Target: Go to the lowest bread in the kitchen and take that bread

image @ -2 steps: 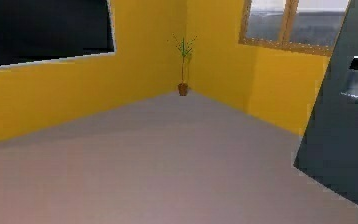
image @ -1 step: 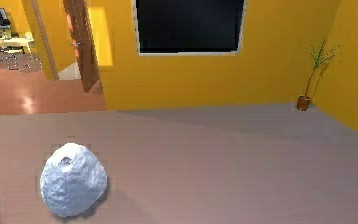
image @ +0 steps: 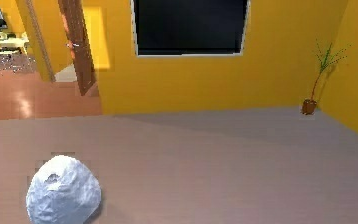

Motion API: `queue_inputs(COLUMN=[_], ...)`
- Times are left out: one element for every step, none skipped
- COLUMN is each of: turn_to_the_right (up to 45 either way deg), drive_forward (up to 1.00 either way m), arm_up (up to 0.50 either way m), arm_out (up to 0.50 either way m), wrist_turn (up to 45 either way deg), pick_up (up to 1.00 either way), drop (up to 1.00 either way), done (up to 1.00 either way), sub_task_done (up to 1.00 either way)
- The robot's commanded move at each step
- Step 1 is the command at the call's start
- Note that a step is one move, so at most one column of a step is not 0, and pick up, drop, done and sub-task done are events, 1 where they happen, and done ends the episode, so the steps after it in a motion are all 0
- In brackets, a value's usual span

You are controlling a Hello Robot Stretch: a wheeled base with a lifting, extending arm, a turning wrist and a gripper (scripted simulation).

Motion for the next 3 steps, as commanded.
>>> queue_inputs(turn_to_the_right=[-45.0, -24.0, -3.0], drive_forward=[0.00, 0.00, 0.00], arm_up=[0.00, 0.00, 0.00], arm_out=[0.00, 0.00, 0.00], wrist_turn=[0.0, 0.0, 0.0], pick_up=[0.00, 0.00, 0.00], drop=[0.00, 0.00, 0.00], done=[0.00, 0.00, 0.00], sub_task_done=[0.00, 0.00, 0.00])
